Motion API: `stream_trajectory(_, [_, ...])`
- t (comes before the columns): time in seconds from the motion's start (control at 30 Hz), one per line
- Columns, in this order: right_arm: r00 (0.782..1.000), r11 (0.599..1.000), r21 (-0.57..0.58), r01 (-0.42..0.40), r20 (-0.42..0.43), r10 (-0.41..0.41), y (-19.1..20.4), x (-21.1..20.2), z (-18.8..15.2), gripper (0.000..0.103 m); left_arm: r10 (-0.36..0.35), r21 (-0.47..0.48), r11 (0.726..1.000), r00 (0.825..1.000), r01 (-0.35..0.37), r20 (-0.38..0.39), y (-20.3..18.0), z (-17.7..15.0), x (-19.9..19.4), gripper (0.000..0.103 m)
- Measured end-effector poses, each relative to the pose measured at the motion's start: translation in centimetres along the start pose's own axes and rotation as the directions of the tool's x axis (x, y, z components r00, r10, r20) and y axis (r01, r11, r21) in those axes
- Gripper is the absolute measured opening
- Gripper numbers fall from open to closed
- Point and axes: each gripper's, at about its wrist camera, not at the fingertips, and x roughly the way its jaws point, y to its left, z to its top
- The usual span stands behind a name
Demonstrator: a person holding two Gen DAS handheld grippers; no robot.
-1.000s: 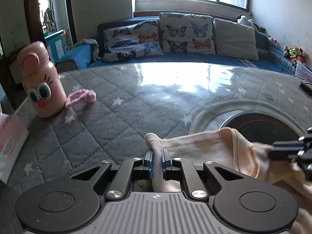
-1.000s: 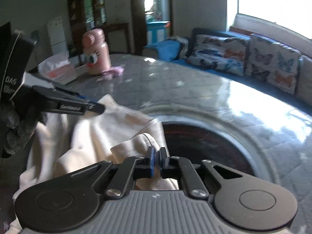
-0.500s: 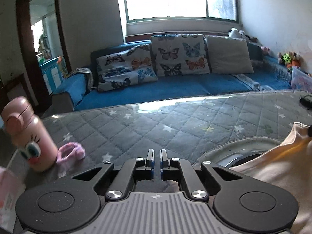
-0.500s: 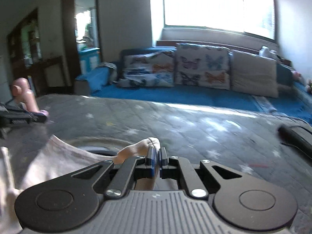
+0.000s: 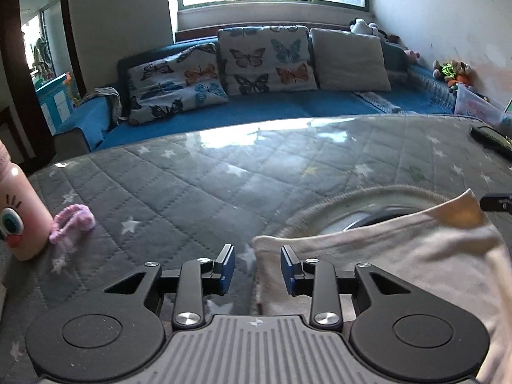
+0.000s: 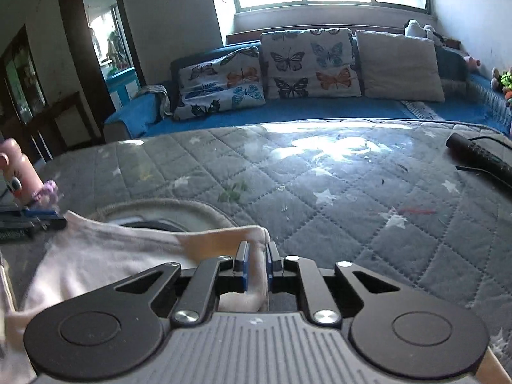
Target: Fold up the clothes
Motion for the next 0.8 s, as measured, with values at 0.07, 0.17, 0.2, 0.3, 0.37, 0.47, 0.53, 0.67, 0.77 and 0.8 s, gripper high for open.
stream_trajectory(0.07, [1.0,1.0,0.001,0.003,-0.009,-0.003,0.0,0.5,0.1,0.022,0.01,-0.005,1.0,1.0,-0.01,-0.01,-0.1,-0.2,0.4,0.034])
stream_trajectory(0.17, [1.0,1.0,-0.006,0.005,-0.028,-0.006,0.2,1.4,0.0,0.022,0.023,-0.016,1.0,1.0,-0.023,-0.02,-0.1,-0.4,0.8,0.034])
stream_trajectory(0.2, [0.999,1.0,-0.009,0.002,-0.034,-0.002,0.3,1.6,-0.1,0.022,0.027,-0.018,0.999,0.999,-0.027,-0.024,0.0,-0.3,0.9,0.034])
stream_trajectory(0.3, [0.999,0.999,-0.032,0.018,-0.029,-0.019,0.8,2.1,-0.3,0.017,0.02,-0.018,1.0,1.0,-0.02,-0.02,0.0,-0.4,1.1,0.032])
stream_trajectory(0.37, [0.999,0.999,-0.029,0.033,-0.028,-0.034,1.0,2.2,-0.3,0.006,0.015,-0.002,1.0,1.0,-0.015,-0.006,-0.4,-0.4,1.0,0.014])
stream_trajectory(0.47, [0.999,0.999,-0.028,0.041,0.009,-0.041,1.2,1.7,0.2,0.004,0.03,0.028,0.999,0.999,-0.031,0.03,-1.0,-0.2,0.6,0.007])
stream_trajectory(0.53, [0.998,0.998,-0.028,0.047,0.041,-0.046,1.4,1.2,0.5,0.004,0.042,0.034,0.998,0.997,-0.045,0.071,-1.0,0.2,-0.1,0.007])
stream_trajectory(0.67, [0.993,0.997,-0.031,0.069,0.101,-0.065,1.7,0.7,1.6,0.004,0.057,0.022,0.998,0.989,-0.061,0.139,-0.5,1.6,-1.0,0.007])
stream_trajectory(0.77, [0.991,0.996,-0.041,0.085,0.107,-0.081,2.0,1.5,2.2,0.004,0.073,0.042,0.996,0.987,-0.08,0.141,-0.4,2.4,-0.3,0.008])
stream_trajectory(0.8, [0.992,0.995,-0.043,0.091,0.096,-0.086,2.0,2.1,2.3,0.004,0.081,0.048,0.995,0.988,-0.088,0.131,-0.4,2.4,0.2,0.009])
